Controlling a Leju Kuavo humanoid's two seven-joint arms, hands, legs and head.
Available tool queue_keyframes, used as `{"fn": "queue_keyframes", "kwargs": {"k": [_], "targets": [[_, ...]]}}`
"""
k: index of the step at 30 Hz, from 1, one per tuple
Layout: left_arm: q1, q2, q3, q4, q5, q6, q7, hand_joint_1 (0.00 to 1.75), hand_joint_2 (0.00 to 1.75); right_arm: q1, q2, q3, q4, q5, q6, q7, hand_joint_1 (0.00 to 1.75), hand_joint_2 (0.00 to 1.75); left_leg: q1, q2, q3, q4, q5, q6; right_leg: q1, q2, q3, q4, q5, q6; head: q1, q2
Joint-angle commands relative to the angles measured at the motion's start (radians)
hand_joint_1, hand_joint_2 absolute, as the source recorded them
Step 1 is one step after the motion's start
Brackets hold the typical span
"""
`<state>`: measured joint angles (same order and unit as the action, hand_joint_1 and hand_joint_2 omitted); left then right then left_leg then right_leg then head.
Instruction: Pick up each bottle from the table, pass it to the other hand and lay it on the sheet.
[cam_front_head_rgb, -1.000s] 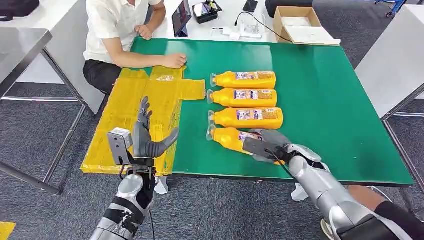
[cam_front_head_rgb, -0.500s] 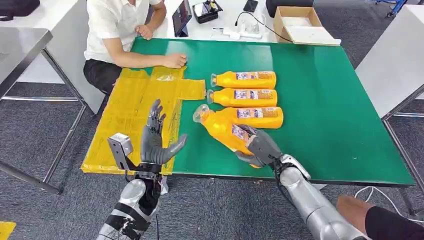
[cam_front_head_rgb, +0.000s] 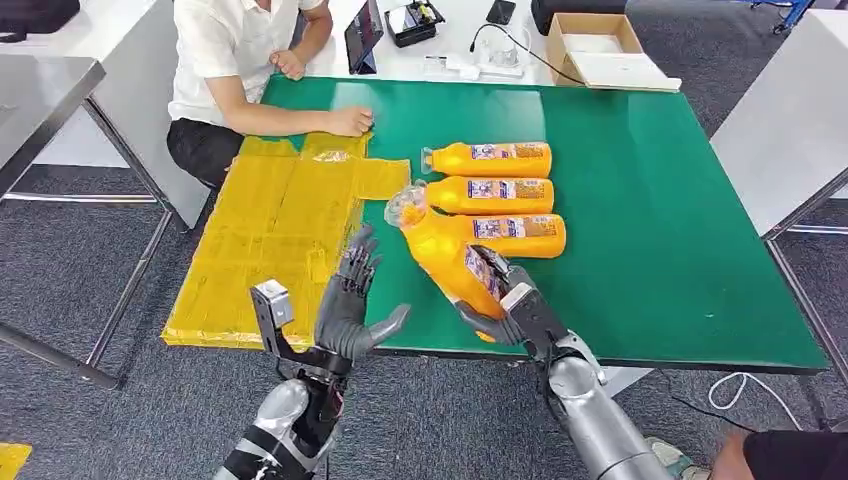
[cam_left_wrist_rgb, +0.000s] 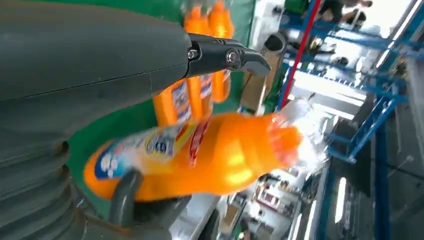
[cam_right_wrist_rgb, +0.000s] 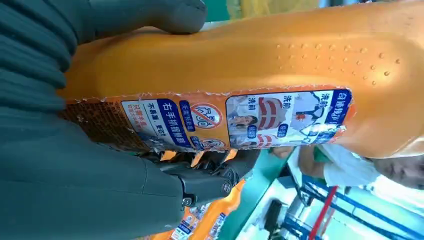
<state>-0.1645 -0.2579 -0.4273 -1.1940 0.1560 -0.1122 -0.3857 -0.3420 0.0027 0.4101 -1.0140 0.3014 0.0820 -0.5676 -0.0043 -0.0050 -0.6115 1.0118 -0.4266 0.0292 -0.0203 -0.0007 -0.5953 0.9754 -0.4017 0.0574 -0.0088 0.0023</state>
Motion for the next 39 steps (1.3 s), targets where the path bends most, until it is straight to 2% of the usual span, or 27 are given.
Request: {"fn": "queue_keyframes", "kwargs": {"k": [1, 2, 4, 8, 13, 15, 16, 18, 22, 23, 31, 32, 34, 39], "targets": [[0.026, 0.021, -0.118, 0.084, 0.036, 0.022, 0.030, 0.00, 1.75, 0.149, 0.089, 0.036, -0.025, 0.025, -0.081, -0.002, 1.75, 1.75, 0.001, 0.000, 0.007, -0.002, -0.003, -0.002, 0.001, 0.000, 0.007, -0.002, -0.003, -0.003, 0.000, 0.000], [0.028, 0.024, -0.134, 0.084, 0.036, 0.034, 0.032, 0.00, 1.75, 0.161, 0.092, 0.047, -0.020, 0.046, -0.119, -0.014, 1.75, 1.75, 0.001, -0.001, 0.004, -0.002, -0.002, -0.002, 0.001, -0.001, 0.004, -0.001, -0.002, -0.002, 0.000, 0.000], [0.030, 0.024, -0.137, 0.085, 0.036, 0.037, 0.032, 0.00, 1.75, 0.164, 0.092, 0.051, -0.018, 0.049, -0.123, -0.016, 1.75, 1.75, 0.002, 0.000, 0.008, -0.002, -0.004, -0.003, 0.002, -0.001, 0.008, -0.001, -0.004, -0.004, -0.001, 0.000], [0.027, 0.027, -0.140, 0.080, 0.038, 0.041, 0.033, 0.00, 1.75, 0.155, 0.088, 0.050, -0.015, 0.048, -0.121, -0.015, 1.75, 1.75, 0.000, 0.001, 0.000, -0.001, -0.001, -0.001, 0.000, 0.001, -0.001, -0.001, -0.001, -0.002, 0.000, 0.000], [0.024, 0.029, -0.143, 0.082, 0.042, 0.045, 0.043, 0.00, 1.75, 0.152, 0.086, 0.052, -0.016, 0.058, -0.133, -0.011, 1.75, 1.75, 0.001, 0.001, 0.002, -0.001, -0.002, -0.002, 0.001, 0.000, 0.002, -0.001, -0.002, -0.003, 0.000, 0.000], [0.020, 0.042, -0.158, 0.085, 0.051, 0.047, 0.062, 0.00, 1.75, 0.159, 0.094, 0.083, -0.012, 0.095, -0.163, -0.014, 1.75, 1.75, 0.000, 0.001, 0.003, -0.002, -0.002, -0.002, 0.001, 0.001, 0.002, -0.001, -0.002, -0.003, 0.000, 0.000], [0.012, 0.039, -0.166, 0.088, 0.031, 0.080, 0.043, 0.00, 1.75, 0.166, 0.097, 0.096, -0.018, 0.110, -0.176, -0.020, 1.75, 1.75, 0.001, 0.001, 0.001, -0.001, -0.001, -0.002, 0.001, 0.001, 0.001, -0.001, -0.001, -0.002, 0.000, 0.000], [-0.005, 0.025, -0.150, 0.108, 0.078, 0.072, 0.080, 0.00, 1.75, 0.166, 0.101, 0.133, -0.008, 0.145, -0.196, -0.021, 1.75, 1.75, 0.001, 0.001, 0.001, -0.001, -0.002, -0.002, 0.001, 0.001, 0.001, -0.001, -0.002, -0.003, 0.000, 0.000], [-0.041, 0.022, -0.144, 0.145, 0.140, 0.064, 0.082, 0.00, 1.75, 0.143, 0.114, 0.172, 0.025, 0.135, -0.204, -0.050, 1.75, 1.75, 0.002, 0.001, 0.004, -0.001, -0.003, -0.003, 0.002, 0.001, 0.004, -0.001, -0.003, -0.004, 0.000, 0.000], [-0.046, 0.027, -0.143, 0.146, 0.155, 0.067, 0.081, 0.00, 1.75, 0.128, 0.102, 0.202, 0.035, 0.184, -0.246, -0.053, 1.75, 1.75, 0.001, 0.001, 0.002, -0.001, -0.002, -0.002, 0.001, 0.001, 0.001, -0.001, -0.002, -0.003, 0.000, 0.000], [-0.142, 0.042, -0.117, 0.297, 0.303, -0.044, 0.111, 0.00, 1.75, 0.073, 0.085, 0.277, 0.020, 0.188, -0.202, -0.087, 1.75, 1.75, 0.001, 0.002, 0.001, -0.001, -0.001, -0.001, 0.000, 0.002, 0.000, -0.001, 0.000, -0.002, 0.000, 0.000], [-0.155, 0.036, -0.108, 0.318, 0.285, -0.005, 0.082, 0.00, 1.75, 0.067, 0.084, 0.283, 0.022, 0.187, -0.192, -0.088, 1.75, 1.75, 0.001, 0.002, 0.002, -0.001, -0.001, -0.002, 0.001, 0.002, 0.001, 0.000, -0.001, -0.003, -0.001, 0.000], [-0.159, 0.024, -0.104, 0.315, 0.310, -0.044, 0.078, 0.00, 1.75, 0.069, 0.081, 0.284, 0.023, 0.172, -0.173, -0.092, 1.75, 1.75, 0.001, 0.000, 0.002, -0.001, -0.001, -0.002, 0.001, 0.000, 0.002, 0.000, -0.001, -0.003, 0.000, 0.000], [-0.139, 0.045, -0.119, 0.254, 0.367, -0.168, 0.074, 0.00, 1.75, 0.061, 0.081, 0.276, 0.033, 0.137, -0.142, -0.121, 1.75, 1.75, 0.001, 0.000, 0.003, -0.001, -0.002, -0.002, 0.001, 0.000, 0.003, 0.000, -0.002, -0.003, 0.000, 0.000]]}}
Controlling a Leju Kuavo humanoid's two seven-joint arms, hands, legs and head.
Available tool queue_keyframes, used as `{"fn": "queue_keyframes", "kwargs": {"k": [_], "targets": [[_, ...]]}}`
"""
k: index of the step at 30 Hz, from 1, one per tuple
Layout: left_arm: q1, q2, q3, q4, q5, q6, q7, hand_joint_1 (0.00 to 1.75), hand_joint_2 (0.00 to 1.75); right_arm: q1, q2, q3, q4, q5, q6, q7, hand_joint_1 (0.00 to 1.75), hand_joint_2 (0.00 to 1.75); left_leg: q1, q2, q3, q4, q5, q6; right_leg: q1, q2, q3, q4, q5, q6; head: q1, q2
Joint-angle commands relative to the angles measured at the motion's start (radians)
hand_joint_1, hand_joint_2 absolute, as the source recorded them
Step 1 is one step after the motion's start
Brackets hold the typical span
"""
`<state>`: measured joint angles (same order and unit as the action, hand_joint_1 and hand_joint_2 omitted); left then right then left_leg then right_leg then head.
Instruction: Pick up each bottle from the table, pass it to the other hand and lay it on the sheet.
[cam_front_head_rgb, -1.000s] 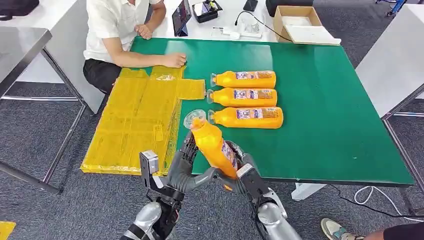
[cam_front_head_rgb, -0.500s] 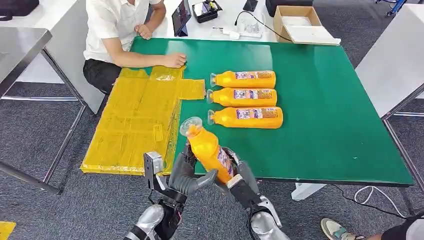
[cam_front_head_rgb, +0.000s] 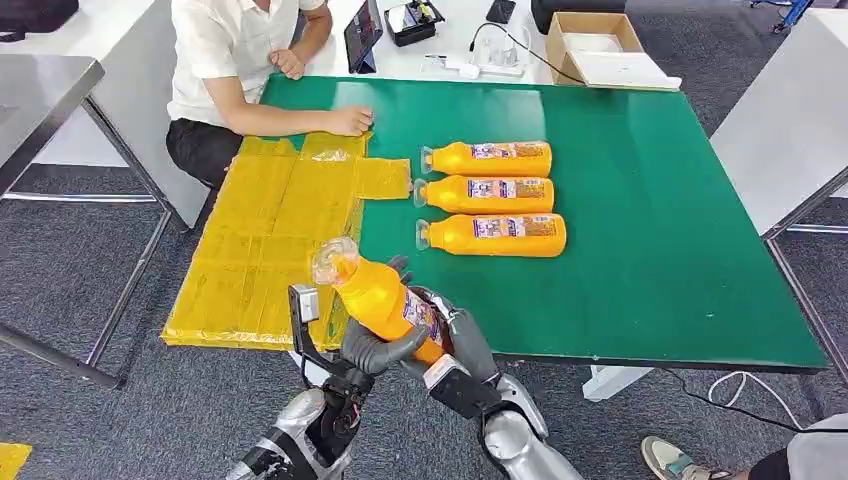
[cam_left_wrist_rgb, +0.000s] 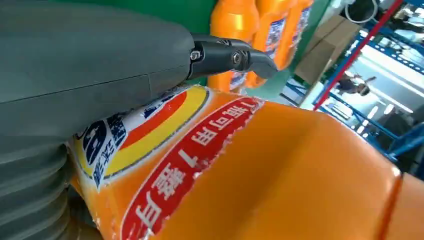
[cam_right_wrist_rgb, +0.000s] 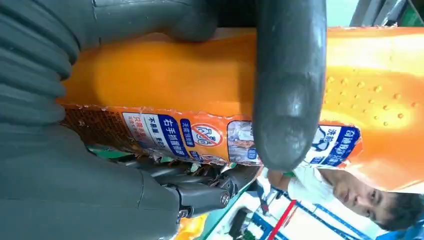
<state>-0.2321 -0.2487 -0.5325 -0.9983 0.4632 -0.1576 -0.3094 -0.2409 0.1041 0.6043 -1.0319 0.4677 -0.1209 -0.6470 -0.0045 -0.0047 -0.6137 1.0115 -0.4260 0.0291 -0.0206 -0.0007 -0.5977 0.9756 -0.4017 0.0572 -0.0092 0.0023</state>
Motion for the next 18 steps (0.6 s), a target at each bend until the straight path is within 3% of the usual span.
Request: {"fn": "queue_keyframes", "kwargs": {"k": [1, 2, 3, 4, 5, 17, 18], "targets": [[-0.065, 0.038, -0.014, 0.046, 0.074, -0.150, -0.007, 0.00, 1.75, -0.044, -0.022, 0.085, 0.052, -0.029, 0.072, -0.041, 1.66, 1.75, 0.001, 0.000, 0.003, -0.001, -0.001, -0.002, 0.001, 0.000, 0.003, -0.001, -0.001, -0.002, 0.000, 0.000], [-0.054, 0.042, -0.008, 0.014, 0.090, -0.189, -0.028, 0.33, 1.75, -0.048, -0.022, 0.079, 0.060, -0.032, 0.084, -0.039, 1.61, 1.75, 0.002, 0.001, 0.005, 0.000, -0.002, -0.002, 0.002, 0.000, 0.005, -0.001, -0.002, -0.003, 0.000, 0.000], [-0.050, 0.044, -0.005, -0.001, 0.092, -0.195, -0.034, 1.41, 1.75, -0.050, -0.022, 0.079, 0.068, -0.031, 0.089, -0.037, 1.57, 1.75, 0.002, 0.001, 0.007, -0.001, -0.003, -0.003, 0.002, 0.000, 0.007, 0.000, -0.003, -0.003, 0.000, 0.000], [-0.046, 0.044, 0.000, -0.014, 0.091, -0.194, -0.037, 1.64, 1.75, -0.052, -0.021, 0.078, 0.075, -0.030, 0.091, -0.036, 1.57, 1.75, 0.001, 0.001, 0.005, 0.000, -0.002, -0.002, 0.002, 0.001, 0.004, 0.000, -0.002, -0.003, 0.000, 0.000], [-0.039, 0.045, 0.009, -0.039, 0.089, -0.190, -0.042, 1.75, 1.75, -0.051, -0.017, 0.074, 0.092, -0.029, 0.095, -0.036, 1.55, 1.75, 0.001, 0.001, 0.002, 0.000, -0.001, -0.002, 0.001, 0.000, 0.002, 0.000, -0.001, -0.002, 0.000, 0.000], [-0.034, 0.042, 0.022, -0.060, 0.093, -0.183, -0.043, 1.75, 1.75, -0.046, -0.016, 0.076, 0.102, -0.023, 0.090, -0.032, 1.52, 1.75, 0.001, -0.001, 0.002, 0.000, -0.001, -0.001, 0.001, -0.001, 0.002, 0.000, -0.001, -0.002, 0.000, 0.000], [-0.022, 0.037, 0.041, -0.084, 0.075, -0.159, -0.071, 1.75, 1.75, -0.038, -0.016, 0.079, 0.110, -0.003, 0.080, -0.017, 1.26, 1.75, 0.002, -0.001, 0.004, 0.000, -0.002, -0.002, 0.002, -0.001, 0.004, 0.000, -0.002, -0.003, 0.000, 0.000]]}}
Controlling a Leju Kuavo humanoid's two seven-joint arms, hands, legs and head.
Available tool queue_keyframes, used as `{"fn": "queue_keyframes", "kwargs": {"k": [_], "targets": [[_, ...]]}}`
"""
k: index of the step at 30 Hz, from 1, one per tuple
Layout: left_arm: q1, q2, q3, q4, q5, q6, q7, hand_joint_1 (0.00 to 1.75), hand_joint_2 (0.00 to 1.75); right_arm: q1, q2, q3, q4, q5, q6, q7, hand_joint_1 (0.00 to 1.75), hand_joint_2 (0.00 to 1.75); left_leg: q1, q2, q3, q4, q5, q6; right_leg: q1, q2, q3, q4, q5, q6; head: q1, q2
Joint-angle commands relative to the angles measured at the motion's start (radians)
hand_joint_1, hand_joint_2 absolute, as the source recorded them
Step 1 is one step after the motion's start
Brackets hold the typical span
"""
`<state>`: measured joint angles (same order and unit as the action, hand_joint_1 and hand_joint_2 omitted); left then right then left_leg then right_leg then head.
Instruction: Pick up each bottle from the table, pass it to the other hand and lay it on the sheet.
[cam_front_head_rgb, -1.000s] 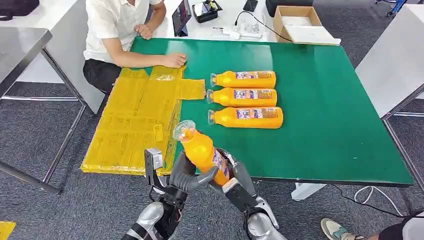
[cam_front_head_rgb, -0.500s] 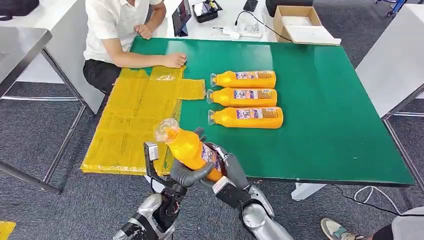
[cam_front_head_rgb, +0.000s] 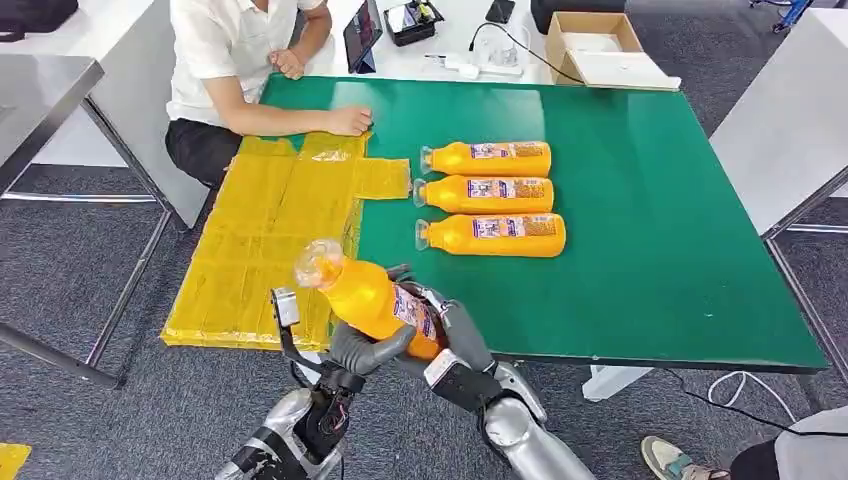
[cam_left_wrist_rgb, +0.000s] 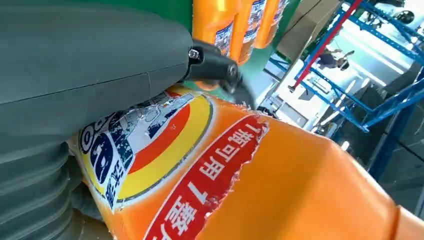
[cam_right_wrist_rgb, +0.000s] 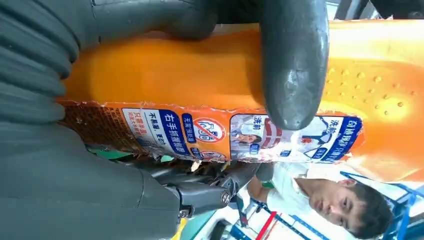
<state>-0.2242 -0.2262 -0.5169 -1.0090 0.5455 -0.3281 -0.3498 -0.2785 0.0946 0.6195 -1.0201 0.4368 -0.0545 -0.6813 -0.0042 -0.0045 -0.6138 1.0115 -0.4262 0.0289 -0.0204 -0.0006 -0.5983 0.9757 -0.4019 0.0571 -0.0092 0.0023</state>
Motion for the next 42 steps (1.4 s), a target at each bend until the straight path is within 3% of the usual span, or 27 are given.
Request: {"fn": "queue_keyframes", "kwargs": {"k": [1, 3, 5, 7, 8, 14, 15, 17, 19, 24, 29, 36, 38, 39, 42], "targets": [[-0.020, 0.013, 0.037, -0.094, 0.009, 0.006, -0.021, 1.75, 1.75, 0.004, -0.008, 0.071, 0.108, 0.048, -0.004, 0.024, 1.27, 1.75, 0.001, -0.001, 0.002, 0.000, -0.001, -0.001, 0.001, -0.001, 0.003, 0.000, -0.001, -0.002, 0.000, 0.000], [-0.015, 0.014, 0.038, -0.105, 0.001, 0.022, -0.016, 1.75, 1.75, 0.008, -0.008, 0.071, 0.117, 0.050, -0.006, 0.026, 1.27, 1.75, 0.002, -0.002, 0.005, 0.000, -0.002, -0.002, 0.002, -0.002, 0.006, -0.001, -0.002, -0.003, 0.000, 0.000], [-0.009, 0.011, 0.040, -0.113, -0.009, 0.043, -0.017, 1.75, 1.75, 0.013, -0.006, 0.072, 0.128, 0.063, -0.025, 0.035, 0.96, 1.75, 0.001, -0.002, 0.003, -0.001, -0.001, -0.001, 0.001, -0.002, 0.004, -0.001, -0.001, -0.002, 0.000, 0.000], [0.000, 0.010, 0.039, -0.121, -0.017, 0.059, -0.019, 1.75, 1.75, 0.018, -0.004, 0.072, 0.135, 0.088, -0.073, 0.057, 0.14, 1.75, 0.002, -0.003, 0.006, -0.001, -0.002, -0.002, 0.002, -0.003, 0.007, -0.001, -0.003, -0.003, 0.000, 0.000], [0.004, 0.010, 0.041, -0.126, -0.021, 0.069, -0.018, 1.75, 1.75, 0.021, -0.001, 0.075, 0.137, 0.105, -0.101, 0.064, 0.00, 1.75, 0.002, -0.003, 0.004, -0.001, -0.001, -0.002, 0.002, -0.003, 0.005, -0.002, -0.002, -0.002, 0.000, 0.000], [0.016, -0.006, 0.090, -0.140, -0.021, 0.189, 0.001, 1.75, 1.75, 0.051, 0.004, 0.091, 0.094, 0.169, -0.198, 0.086, 0.00, 1.75, 0.002, -0.001, 0.008, 0.000, -0.003, -0.003, 0.002, -0.002, 0.008, -0.001, -0.003, -0.004, 0.000, 0.000], [0.012, -0.008, 0.100, -0.139, -0.032, 0.244, 0.010, 1.75, 1.75, 0.061, 0.003, 0.098, 0.078, 0.190, -0.232, 0.090, 0.00, 0.00, 0.002, -0.002, 0.005, 0.000, -0.002, -0.002, 0.002, -0.003, 0.006, -0.001, -0.002, -0.003, 0.000, 0.000], [-0.005, -0.003, 0.112, -0.130, -0.071, 0.332, 0.000, 1.75, 1.75, 0.080, -0.006, 0.122, 0.038, 0.236, -0.296, 0.112, 0.00, 0.00, 0.002, -0.003, 0.005, 0.000, -0.002, -0.002, 0.002, -0.003, 0.006, -0.001, -0.003, -0.003, 0.000, 0.000], [-0.038, 0.012, 0.100, -0.089, -0.225, 0.524, -0.019, 1.75, 1.75, 0.095, -0.019, 0.149, 0.006, 0.284, -0.346, 0.147, 0.00, 0.00, 0.002, -0.003, 0.005, 0.000, -0.002, -0.002, 0.002, -0.004, 0.006, -0.001, -0.002, -0.003, 0.000, 0.000], [-0.048, 0.010, 0.112, -0.070, -0.238, 0.544, -0.021, 1.75, 1.75, 0.104, -0.025, 0.159, -0.009, 0.294, -0.355, 0.158, 0.00, 0.00, 0.001, 0.000, 0.003, -0.001, -0.001, -0.002, 0.001, 0.000, 0.003, -0.001, -0.001, -0.002, -0.001, 0.000], [-0.044, 0.015, 0.138, -0.067, -0.412, 0.724, -0.085, 1.75, 1.75, 0.120, -0.044, 0.191, -0.052, 0.347, -0.396, 0.188, 0.00, 0.00, 0.001, 0.001, 0.004, -0.001, -0.002, -0.001, 0.001, 0.001, 0.005, -0.001, -0.001, -0.002, 0.000, 0.000], [-0.066, 0.006, 0.183, -0.056, -0.487, 0.775, -0.091, 1.75, 1.75, 0.120, -0.040, 0.178, -0.063, 0.350, -0.419, 0.192, 0.00, 0.00, 0.001, 0.000, 0.004, 0.000, -0.002, -0.002, 0.001, 0.000, 0.004, 0.000, -0.002, -0.003, 0.000, 0.000], [-0.083, 0.011, 0.175, -0.032, -0.595, 0.884, -0.136, 1.75, 1.75, 0.114, -0.033, 0.183, -0.054, 0.341, -0.414, 0.177, 0.00, 0.00, 0.002, 0.000, 0.006, 0.000, -0.003, -0.002, 0.002, 0.000, 0.006, 0.000, -0.003, -0.003, 0.000, 0.000], [-0.105, 0.020, 0.162, 0.006, -0.734, 1.008, -0.153, 1.75, 1.75, 0.103, -0.029, 0.192, -0.045, 0.343, -0.409, 0.167, 0.00, 0.00, 0.001, 0.000, 0.003, 0.000, -0.001, -0.001, 0.001, -0.001, 0.003, 0.000, -0.001, -0.002, 0.000, 0.000], [-0.124, -0.058, 0.458, 0.065, -1.331, 1.026, -0.128, 1.75, 1.75, 0.073, -0.012, 0.204, -0.036, 0.338, -0.389, 0.149, 0.00, 0.00, 0.001, 0.002, 0.003, 0.000, -0.001, -0.001, 0.001, 0.002, 0.003, 0.000, 0.000, -0.002, 0.000, 0.000]]}}
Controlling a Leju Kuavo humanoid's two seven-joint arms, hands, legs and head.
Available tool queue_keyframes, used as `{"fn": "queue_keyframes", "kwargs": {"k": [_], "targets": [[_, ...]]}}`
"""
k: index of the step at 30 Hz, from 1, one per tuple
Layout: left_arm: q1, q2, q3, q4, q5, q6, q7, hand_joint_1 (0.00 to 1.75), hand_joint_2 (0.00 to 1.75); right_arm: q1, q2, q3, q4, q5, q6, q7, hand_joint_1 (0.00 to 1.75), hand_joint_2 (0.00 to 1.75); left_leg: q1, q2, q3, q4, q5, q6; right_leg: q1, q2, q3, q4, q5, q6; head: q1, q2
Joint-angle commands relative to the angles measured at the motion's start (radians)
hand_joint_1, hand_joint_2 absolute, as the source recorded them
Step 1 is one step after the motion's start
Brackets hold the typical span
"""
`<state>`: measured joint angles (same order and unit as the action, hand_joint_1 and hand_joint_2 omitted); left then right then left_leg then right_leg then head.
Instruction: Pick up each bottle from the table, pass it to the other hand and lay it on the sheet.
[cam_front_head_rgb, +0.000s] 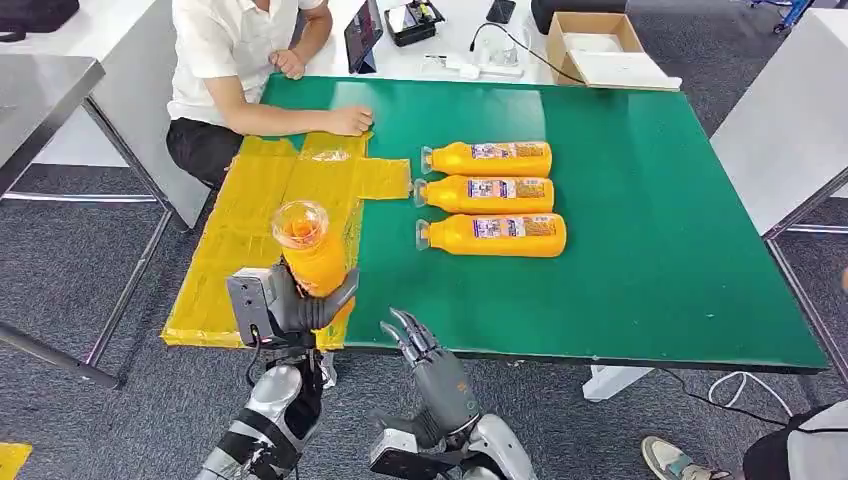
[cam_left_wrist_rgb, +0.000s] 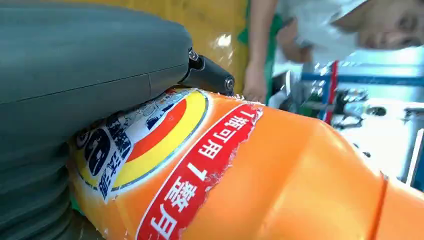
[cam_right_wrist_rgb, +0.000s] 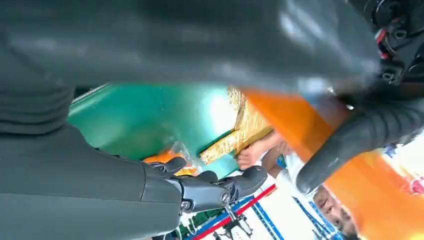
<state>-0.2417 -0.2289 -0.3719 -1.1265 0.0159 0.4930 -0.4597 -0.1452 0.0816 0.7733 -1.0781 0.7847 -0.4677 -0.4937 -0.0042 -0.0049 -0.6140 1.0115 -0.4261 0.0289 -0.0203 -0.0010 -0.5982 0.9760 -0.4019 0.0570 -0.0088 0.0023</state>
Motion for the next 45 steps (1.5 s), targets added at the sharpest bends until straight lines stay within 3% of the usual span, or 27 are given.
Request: {"fn": "queue_keyframes", "kwargs": {"k": [1, 4, 6, 10, 12, 13, 16, 19, 26, 28, 29, 30, 34, 35, 42, 45], "targets": [[-0.116, -0.056, 0.329, 0.203, -0.797, 0.205, -0.038, 1.75, 1.75, -0.061, 0.003, 0.051, 0.021, -0.011, 0.026, -0.038, 0.00, 0.00, 0.001, 0.004, 0.004, 0.000, -0.002, -0.002, 0.001, 0.004, 0.003, -0.001, 0.000, -0.002, 0.000, 0.000], [-0.127, -0.056, 0.346, 0.224, -0.792, 0.205, -0.058, 1.75, 1.75, -0.062, 0.002, 0.051, 0.019, -0.011, 0.028, -0.037, 0.00, 0.00, 0.001, 0.001, 0.004, 0.000, -0.001, -0.002, 0.001, 0.001, 0.004, 0.000, -0.001, -0.002, 0.000, 0.000], [-0.143, -0.058, 0.393, 0.253, -0.982, 0.205, 0.014, 1.75, 1.75, -0.064, -0.002, 0.056, 0.013, -0.014, 0.034, -0.044, 0.00, 0.00, 0.001, 0.002, 0.004, 0.000, -0.001, -0.002, 0.001, 0.001, 0.004, 0.000, -0.001, -0.002, 0.000, 0.000], [-0.255, 0.007, 0.384, 0.465, -1.203, 0.205, 0.181, 1.75, 1.75, -0.066, -0.010, 0.068, -0.011, -0.033, 0.077, -0.057, 0.00, 0.00, 0.001, 0.000, 0.006, 0.000, -0.001, -0.002, 0.001, 0.000, 0.006, 0.000, -0.002, -0.003, 0.000, 0.000], [-0.284, 0.020, 0.386, 0.515, -1.214, 0.205, 0.190, 1.75, 1.75, -0.069, -0.009, 0.069, -0.013, -0.039, 0.087, -0.059, 0.00, 0.00, 0.001, 0.000, 0.005, 0.000, 0.000, -0.002, 0.001, -0.001, 0.004, 0.000, -0.001, -0.003, 0.000, 0.000], [-0.330, 0.048, 0.357, 0.603, -1.290, 0.205, 0.269, 1.75, 1.75, -0.073, -0.008, 0.074, -0.014, -0.051, 0.103, -0.070, 0.00, 0.00, 0.002, 0.000, 0.006, 0.000, -0.001, -0.003, 0.002, 0.000, 0.006, 0.000, -0.001, -0.003, 0.000, 0.000], [-0.391, 0.081, 0.332, 0.733, -1.324, 0.205, 0.306, 1.75, 1.75, -0.078, -0.004, 0.081, -0.009, -0.069, 0.121, -0.081, 0.00, 0.00, 0.001, 0.001, 0.004, -0.001, 0.000, -0.002, 0.001, 0.001, 0.003, 0.000, 0.000, -0.002, 0.000, 0.000], [-0.440, 0.099, 0.296, 0.826, -1.366, 0.094, 0.394, 1.75, 1.75, -0.073, 0.000, 0.081, -0.001, -0.086, 0.130, -0.085, 0.00, 0.00, 0.001, 0.000, 0.005, -0.001, -0.001, -0.002, 0.001, 0.000, 0.005, 0.001, -0.001, -0.003, 0.000, 0.000], [-0.463, 0.096, 0.325, 0.852, -1.326, -0.069, 0.450, 1.75, 1.75, -0.043, 0.011, 0.078, 0.021, -0.098, 0.110, -0.093, 0.00, 0.00, 0.002, 0.001, 0.004, 0.000, -0.001, -0.002, 0.002, 0.000, 0.004, 0.001, -0.001, -0.002, 0.000, 0.000], [-0.464, 0.093, 0.321, 0.855, -1.329, -0.116, 0.479, 1.50, 1.75, -0.036, 0.017, 0.076, 0.026, -0.097, 0.095, -0.094, 0.00, 0.00, 0.001, 0.000, 0.005, 0.000, -0.001, -0.002, 0.001, 0.000, 0.005, 0.001, -0.002, -0.003, 0.000, 0.000], [-0.464, 0.094, 0.320, 0.856, -1.329, -0.122, 0.481, 1.50, 1.75, -0.034, 0.017, 0.075, 0.025, -0.097, 0.094, -0.094, 0.00, 0.00, 0.001, 0.001, 0.004, -0.001, 0.000, -0.002, 0.001, 0.001, 0.004, 0.000, -0.001, -0.002, 0.000, 0.000], [-0.462, 0.091, 0.330, 0.861, -1.318, -0.159, 0.498, 0.09, 0.00, -0.030, 0.018, 0.076, 0.024, -0.096, 0.092, -0.093, 0.00, 0.00, 0.001, 0.002, 0.006, -0.001, -0.001, -0.003, 0.001, 0.002, 0.006, 0.001, -0.001, -0.003, 0.000, 0.000], [-0.458, 0.090, 0.330, 0.859, -1.317, -0.157, 0.498, 0.09, 0.00, -0.027, 0.018, 0.077, 0.024, -0.095, 0.090, -0.093, 0.00, 0.00, 0.001, 0.001, 0.007, -0.001, -0.001, -0.003, 0.001, 0.001, 0.006, 0.000, -0.001, -0.003, 0.000, 0.000], [-0.458, 0.090, 0.330, 0.859, -1.317, -0.157, 0.498, 0.00, 0.00, -0.027, 0.018, 0.077, 0.024, -0.095, 0.090, -0.093, 0.00, 0.00, 0.001, 0.002, 0.006, -0.001, -0.001, -0.003, 0.001, 0.002, 0.005, 0.000, -0.001, -0.003, 0.000, 0.000], [-0.454, 0.070, 0.397, 0.862, -1.222, -0.323, 0.471, 0.00, 0.00, -0.022, 0.025, 0.076, 0.059, -0.085, 0.080, -0.090, 0.00, 0.00, 0.001, 0.000, 0.008, -0.001, 0.000, -0.003, 0.001, 0.000, 0.007, 0.001, -0.001, -0.002, 0.000, 0.000], [-0.454, 0.055, 0.423, 0.847, -1.155, -0.413, 0.388, 0.00, 0.00, -0.022, 0.031, 0.070, 0.087, -0.093, 0.069, -0.100, 0.00, 0.00, 0.001, -0.001, 0.011, -0.002, 0.000, -0.003, 0.001, 0.001, 0.011, 0.000, 0.000, -0.003, 0.000, 0.000]]}}
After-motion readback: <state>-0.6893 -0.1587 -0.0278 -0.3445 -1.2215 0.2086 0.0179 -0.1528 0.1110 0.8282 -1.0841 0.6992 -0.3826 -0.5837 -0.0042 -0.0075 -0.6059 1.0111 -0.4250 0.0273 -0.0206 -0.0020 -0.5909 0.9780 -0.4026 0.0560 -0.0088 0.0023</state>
